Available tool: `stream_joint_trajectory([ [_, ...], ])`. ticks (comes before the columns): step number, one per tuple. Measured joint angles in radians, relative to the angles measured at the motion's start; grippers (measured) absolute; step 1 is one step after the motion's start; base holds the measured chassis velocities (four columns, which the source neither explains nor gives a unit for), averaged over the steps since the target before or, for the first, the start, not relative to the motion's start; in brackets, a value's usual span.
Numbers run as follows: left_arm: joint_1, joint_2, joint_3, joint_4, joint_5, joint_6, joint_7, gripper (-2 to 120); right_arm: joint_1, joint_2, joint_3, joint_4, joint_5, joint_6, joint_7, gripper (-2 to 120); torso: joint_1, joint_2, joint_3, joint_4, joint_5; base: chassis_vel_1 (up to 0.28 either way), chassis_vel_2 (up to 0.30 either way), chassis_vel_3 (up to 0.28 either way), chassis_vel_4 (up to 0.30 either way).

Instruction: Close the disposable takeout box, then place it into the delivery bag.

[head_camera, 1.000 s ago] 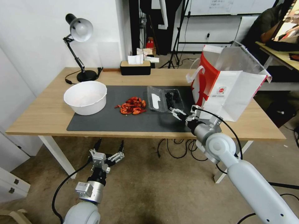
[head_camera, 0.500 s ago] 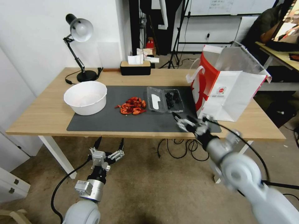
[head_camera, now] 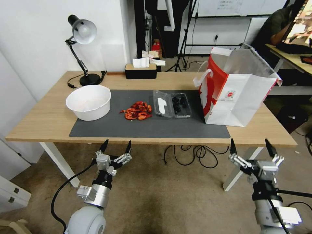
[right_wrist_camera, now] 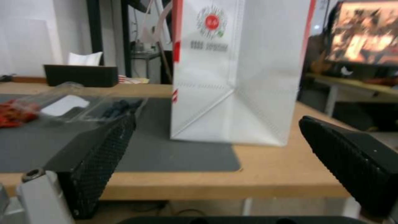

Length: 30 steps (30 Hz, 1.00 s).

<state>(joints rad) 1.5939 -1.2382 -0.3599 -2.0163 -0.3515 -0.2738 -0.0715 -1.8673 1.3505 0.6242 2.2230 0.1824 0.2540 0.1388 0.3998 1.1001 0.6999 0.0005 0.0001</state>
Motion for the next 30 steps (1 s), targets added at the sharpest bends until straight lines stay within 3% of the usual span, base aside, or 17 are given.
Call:
stream_joint_trajectory([
  [4,-0.004,-0.007,0.004,0.0,0.006,0.012,-0.001,100,0.013,-0.009,-0.005,-0.043,0.075,0.023,-0.037,100,0.0,0.0,0.0,-0.0003,-0.0001,0.0,0.0,0.0,0.0],
  [13,-0.012,-0.005,0.012,0.005,-0.005,0.023,-0.014,100,0.033,-0.018,-0.015,-0.073,0.099,0.024,-0.073,100,0.0,0.0,0.0,-0.0003,-0.0001,0.0,0.0,0.0,0.0],
  [17,-0.05,0.006,0.052,0.0,-0.066,0.035,-0.085,100,0.041,-0.017,-0.03,-0.088,0.119,0.044,-0.102,100,0.0,0.0,0.0,-0.0003,-0.0002,0.0,0.0,0.0,0.0],
  [20,-0.163,0.038,0.121,-0.005,-0.257,0.023,-0.12,100,0.054,-0.02,-0.037,-0.101,0.138,0.067,-0.126,100,0.0,0.0,0.0,-0.0003,0.0,0.0,0.0,0.0,0.0],
  [21,-0.163,0.038,0.121,-0.005,-0.257,0.023,-0.12,100,0.054,-0.02,-0.037,-0.101,0.138,0.067,-0.126,100,0.0,0.0,0.0,-0.0003,0.0,0.0,0.0,0.0,0.0],
  [22,-0.214,0.051,0.146,-0.014,-0.343,0.032,-0.134,100,0.059,-0.026,-0.039,-0.105,0.142,0.067,-0.129,100,0.0,0.0,0.0,-0.0013,-0.0003,0.0,0.0,0.0,0.0],
  [23,-0.301,0.076,0.202,-0.049,-0.559,0.08,-0.161,100,0.073,-0.041,-0.048,-0.111,0.143,0.063,-0.13,100,0.0,0.0,0.0,0.0001,0.0004,0.0,0.0,0.0,0.0],
  [24,-0.301,0.076,0.202,-0.049,-0.559,0.08,-0.161,100,0.073,-0.041,-0.048,-0.111,0.143,0.063,-0.13,100,0.0,0.0,0.0,0.0001,0.0004,0.0,0.0,0.0,0.0],
  [25,-0.373,0.083,0.26,-0.071,-0.742,0.128,-0.21,100,0.072,-0.042,-0.048,-0.111,0.143,0.06,-0.129,100,0.0,0.0,0.0,-0.0004,0.0,0.0,0.0,0.0,0.0],
  [26,-0.41,0.081,0.293,-0.075,-0.828,0.159,-0.241,100,0.072,-0.042,-0.047,-0.112,0.143,0.059,-0.129,100,0.0,0.0,0.0,-0.0007,-0.0001,0.0,0.0,0.0,0.0],
  [27,-0.445,0.077,0.327,-0.076,-0.892,0.18,-0.273,100,0.07,-0.041,-0.045,-0.112,0.142,0.058,-0.128,100,0.0,0.0,0.0,-0.0006,0.0001,0.0,0.0,0.0,0.0],
  [29,-0.466,0.072,0.351,-0.074,-0.919,0.188,-0.291,100,0.07,-0.041,-0.044,-0.112,0.141,0.058,-0.127,100,0.0,0.0,0.0,-0.0006,0.0001,0.0,0.0,0.0,0.0],
  [30,-0.52,0.057,0.413,-0.052,-0.953,0.203,-0.327,100,0.068,-0.039,-0.041,-0.112,0.138,0.056,-0.123,100,0.0,0.0,0.0,-0.0006,0.0,0.0,0.0,0.0,0.0],
])
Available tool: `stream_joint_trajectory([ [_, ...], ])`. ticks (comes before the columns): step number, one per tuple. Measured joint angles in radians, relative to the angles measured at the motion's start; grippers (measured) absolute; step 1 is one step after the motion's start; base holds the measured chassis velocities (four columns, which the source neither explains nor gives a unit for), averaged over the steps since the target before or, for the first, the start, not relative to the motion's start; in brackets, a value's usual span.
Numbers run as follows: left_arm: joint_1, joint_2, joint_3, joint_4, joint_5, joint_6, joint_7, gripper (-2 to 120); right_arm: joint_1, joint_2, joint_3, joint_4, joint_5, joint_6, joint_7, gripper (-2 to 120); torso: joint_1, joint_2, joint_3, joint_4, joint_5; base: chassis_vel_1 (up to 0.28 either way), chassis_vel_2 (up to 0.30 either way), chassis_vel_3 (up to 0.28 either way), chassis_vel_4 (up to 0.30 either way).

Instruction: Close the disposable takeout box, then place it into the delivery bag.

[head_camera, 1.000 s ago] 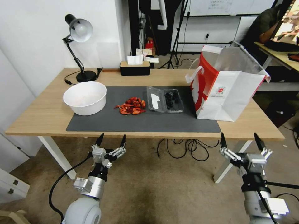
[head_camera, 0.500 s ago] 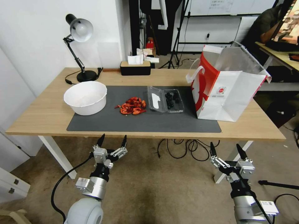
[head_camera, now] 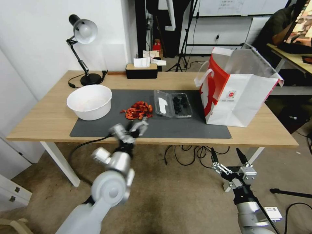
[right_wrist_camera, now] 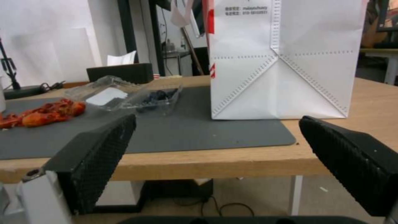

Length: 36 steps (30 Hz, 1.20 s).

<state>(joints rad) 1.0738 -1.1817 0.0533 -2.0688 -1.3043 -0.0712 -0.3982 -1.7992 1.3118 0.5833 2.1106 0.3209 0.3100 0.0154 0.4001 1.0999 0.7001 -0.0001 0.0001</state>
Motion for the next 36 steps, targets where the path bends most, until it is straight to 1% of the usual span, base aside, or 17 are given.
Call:
stream_joint_trajectory([
  [2,-0.08,-0.024,0.071,0.046,-0.005,0.011,-0.052,100,-0.003,0.001,0.003,0.001,-0.006,-0.001,0.003,100,0.0,0.0,0.0,0.0,0.0001,0.0,0.0,0.0,0.0],
  [3,-0.08,-0.024,0.071,0.046,-0.005,0.011,-0.052,100,-0.003,0.001,0.003,0.001,-0.006,-0.001,0.003,100,0.0,0.0,0.0,0.0,0.0001,0.0,0.0,0.0,0.0],
  [6,-0.185,-0.062,0.14,0.113,-0.008,0.018,-0.117,100,-0.006,0.003,0.006,0.003,-0.03,-0.001,0.009,100,0.0,0.0,0.0,0.0,0.0002,0.0,0.0,0.0,0.0],
  [7,-0.185,-0.062,0.14,0.113,-0.008,0.018,-0.117,100,-0.006,0.003,0.006,0.003,-0.03,-0.001,0.009,100,0.0,0.0,0.0,0.0,0.0002,0.0,0.0,0.0,0.0],
  [9,-0.216,-0.078,0.154,0.137,-0.017,0.02,-0.136,100,-0.006,0.004,0.006,0.003,-0.037,-0.001,0.011,100,0.0,0.0,0.0,0.0001,0.0,0.0,0.0,0.0,0.0],
  [11,-0.263,-0.104,0.163,0.187,-0.029,0.032,-0.179,100,-0.002,0.005,0.006,0.003,-0.043,-0.001,0.017,100,0.0,0.0,0.0,0.0,0.0,0.0,0.0,0.0,0.0],
  [12,-0.263,-0.104,0.163,0.187,-0.029,0.032,-0.179,100,-0.002,0.005,0.006,0.003,-0.043,-0.001,0.017,100,0.0,0.0,0.0,0.0,0.0,0.0,0.0,0.0,0.0],
  [15,-0.297,-0.124,0.166,0.223,-0.046,0.062,-0.251,100,0.001,0.003,0.006,-0.001,-0.047,-0.001,0.02,100,0.0,0.0,0.0,0.0002,0.0,0.0,0.0,0.0,0.0],
  [16,-0.297,-0.124,0.166,0.223,-0.046,0.062,-0.251,100,0.001,0.003,0.006,-0.001,-0.047,-0.001,0.02,100,0.0,0.0,0.0,0.0002,0.0,0.0,0.0,0.0,0.0],
  [17,-0.313,-0.134,0.166,0.235,-0.066,0.071,-0.279,100,0.003,0.002,0.006,-0.005,-0.047,-0.002,0.021,100,0.0,0.0,0.0,0.0002,0.0,0.0,0.0,0.0,0.0],
  [19,-0.336,-0.157,0.166,0.258,-0.085,0.077,-0.307,100,0.008,0.001,0.006,-0.01,-0.05,-0.002,0.022,100,0.0,0.0,0.0,0.0001,0.0,0.0,0.0,0.0,0.0],
  [20,-0.336,-0.157,0.166,0.258,-0.085,0.077,-0.307,100,0.008,0.001,0.006,-0.01,-0.05,-0.002,0.022,100,0.0,0.0,0.0,0.0001,0.0,0.0,0.0,0.0,0.0],
  [22,-0.354,-0.178,0.166,0.286,-0.088,0.08,-0.327,100,0.011,0.001,0.005,-0.012,-0.051,-0.003,0.022,100,0.0,0.0,0.0,0.0001,0.0,0.0,0.0,0.0,0.0],
  [24,-0.366,-0.19,0.171,0.309,-0.088,0.08,-0.333,100,0.013,0.001,0.004,-0.012,-0.051,-0.003,0.022,100,0.0,0.0,0.0,0.0,-0.0001,0.0,0.0,0.0,0.0],
  [29,-0.375,-0.199,0.176,0.345,-0.087,0.079,-0.33,100,0.01,-0.001,0.009,-0.012,-0.051,-0.002,0.022,100,0.0,0.0,0.0,0.0002,-0.0001,0.0,0.0,0.0,0.0],
  [32,-0.384,-0.218,0.171,0.389,-0.081,0.071,-0.318,100,0.005,-0.002,0.014,-0.012,-0.051,0.002,0.022,100,0.0,0.0,0.0,0.0,-0.0002,0.0,0.0,0.0,0.0],
  [36,-0.387,-0.23,0.169,0.407,-0.078,0.062,-0.312,100,0.002,0.0,0.014,-0.012,-0.051,0.006,0.022,100,0.0,0.0,-0.001,0.0001,-0.0002,0.0,0.0,0.0,0.0],
])
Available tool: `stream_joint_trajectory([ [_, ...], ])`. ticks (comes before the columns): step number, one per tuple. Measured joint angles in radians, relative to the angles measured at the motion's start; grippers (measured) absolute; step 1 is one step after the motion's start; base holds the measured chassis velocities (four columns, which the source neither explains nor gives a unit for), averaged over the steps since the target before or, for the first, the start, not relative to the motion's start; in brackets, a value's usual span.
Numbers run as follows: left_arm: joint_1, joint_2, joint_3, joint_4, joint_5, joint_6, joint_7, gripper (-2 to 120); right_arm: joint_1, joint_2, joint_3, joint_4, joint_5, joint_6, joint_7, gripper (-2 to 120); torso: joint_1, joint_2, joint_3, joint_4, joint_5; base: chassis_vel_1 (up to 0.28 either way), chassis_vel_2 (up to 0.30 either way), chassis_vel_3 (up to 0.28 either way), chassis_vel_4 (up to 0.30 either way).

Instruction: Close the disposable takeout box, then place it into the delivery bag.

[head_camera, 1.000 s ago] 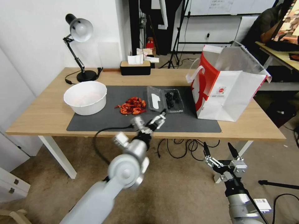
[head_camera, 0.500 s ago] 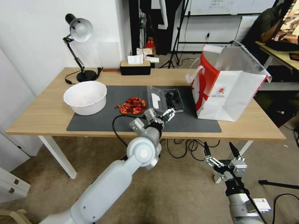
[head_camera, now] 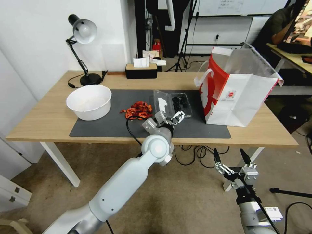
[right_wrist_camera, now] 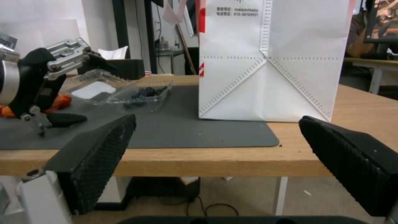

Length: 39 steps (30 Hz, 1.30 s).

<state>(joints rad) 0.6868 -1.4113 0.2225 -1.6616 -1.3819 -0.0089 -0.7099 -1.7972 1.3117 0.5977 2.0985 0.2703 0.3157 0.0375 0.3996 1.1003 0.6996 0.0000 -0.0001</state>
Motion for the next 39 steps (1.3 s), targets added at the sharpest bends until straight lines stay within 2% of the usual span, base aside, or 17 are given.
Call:
stream_joint_trajectory([
  [15,-0.023,-0.017,-0.013,0.049,0.002,-0.031,0.022,100,-0.004,0.009,-0.003,0.0,-0.008,0.007,-0.003,100,0.0,0.0,0.0,0.0,0.0001,0.0,0.0,0.0,0.0],
  [31,-0.026,-0.024,-0.02,0.07,-0.007,-0.115,0.164,100,0.002,0.02,-0.008,-0.012,-0.029,0.007,-0.005,100,0.001,-0.001,0.001,0.0001,0.0001,0.0,0.0,0.0,0.0],
  [39,-0.034,-0.025,-0.021,0.07,-0.008,-0.12,0.197,100,0.008,0.025,-0.011,-0.017,-0.037,0.005,-0.006,100,0.0,0.0,0.0,0.0,0.0001,0.0,0.0,0.0,0.0],
])
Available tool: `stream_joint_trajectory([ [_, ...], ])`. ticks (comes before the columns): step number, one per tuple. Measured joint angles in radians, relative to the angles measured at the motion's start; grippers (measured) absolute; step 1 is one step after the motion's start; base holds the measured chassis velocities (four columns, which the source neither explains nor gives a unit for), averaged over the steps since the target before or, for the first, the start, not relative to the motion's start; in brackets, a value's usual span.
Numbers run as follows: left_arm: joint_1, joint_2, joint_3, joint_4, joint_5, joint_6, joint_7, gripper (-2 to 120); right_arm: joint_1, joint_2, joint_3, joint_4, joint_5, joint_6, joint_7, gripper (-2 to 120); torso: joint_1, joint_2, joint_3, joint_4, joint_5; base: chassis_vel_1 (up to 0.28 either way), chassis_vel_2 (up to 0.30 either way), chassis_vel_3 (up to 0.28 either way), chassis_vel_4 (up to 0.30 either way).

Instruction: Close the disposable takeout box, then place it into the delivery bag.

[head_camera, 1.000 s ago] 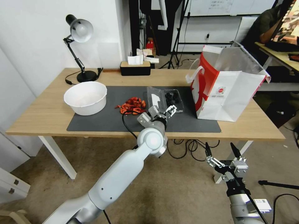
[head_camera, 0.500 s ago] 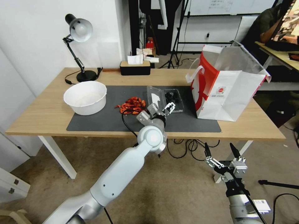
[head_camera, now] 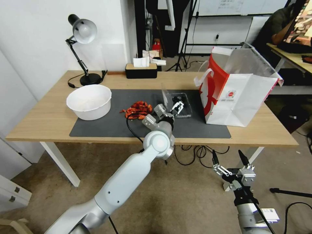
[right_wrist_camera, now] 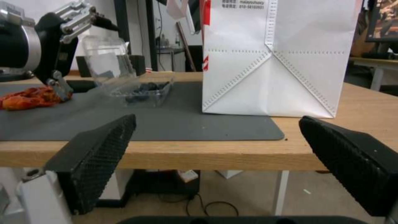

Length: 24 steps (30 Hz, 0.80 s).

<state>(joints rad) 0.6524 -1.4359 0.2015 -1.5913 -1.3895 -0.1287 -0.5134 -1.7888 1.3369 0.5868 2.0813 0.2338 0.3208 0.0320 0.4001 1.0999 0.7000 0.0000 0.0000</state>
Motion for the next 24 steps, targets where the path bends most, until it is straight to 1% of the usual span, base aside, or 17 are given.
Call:
stream_joint_trajectory([
  [8,-0.013,-0.004,0.001,0.001,0.0,-0.002,0.036,100,0.002,0.006,0.0,-0.004,-0.009,-0.003,0.0,100,0.0,0.0,0.0,0.0,0.0,0.0,0.0,0.0,0.0],
  [18,-0.055,-0.016,0.028,0.034,0.008,0.005,0.075,100,-0.003,0.024,0.0,-0.002,-0.022,-0.004,0.0,100,0.0,0.0,0.0,-0.0002,0.0,0.0,0.0,0.0,0.0],
  [21,-0.077,-0.024,0.041,0.052,0.027,0.037,0.089,100,-0.007,0.029,0.002,0.0,-0.023,-0.004,0.0,100,0.0,0.0,0.0,-0.0002,0.0,0.0,0.0,0.0,0.0],
  [22,-0.077,-0.024,0.041,0.052,0.027,0.037,0.089,100,-0.007,0.029,0.002,0.0,-0.023,-0.004,0.0,100,0.0,0.0,0.0,-0.0002,0.0,0.0,0.0,0.0,0.0],
  [24,-0.085,-0.024,0.052,0.072,0.06,0.061,0.108,100,-0.009,0.03,0.004,0.001,-0.024,-0.003,0.0,100,0.0,0.0,0.0,-0.0001,0.0001,0.0,0.0,0.0,0.0],
])
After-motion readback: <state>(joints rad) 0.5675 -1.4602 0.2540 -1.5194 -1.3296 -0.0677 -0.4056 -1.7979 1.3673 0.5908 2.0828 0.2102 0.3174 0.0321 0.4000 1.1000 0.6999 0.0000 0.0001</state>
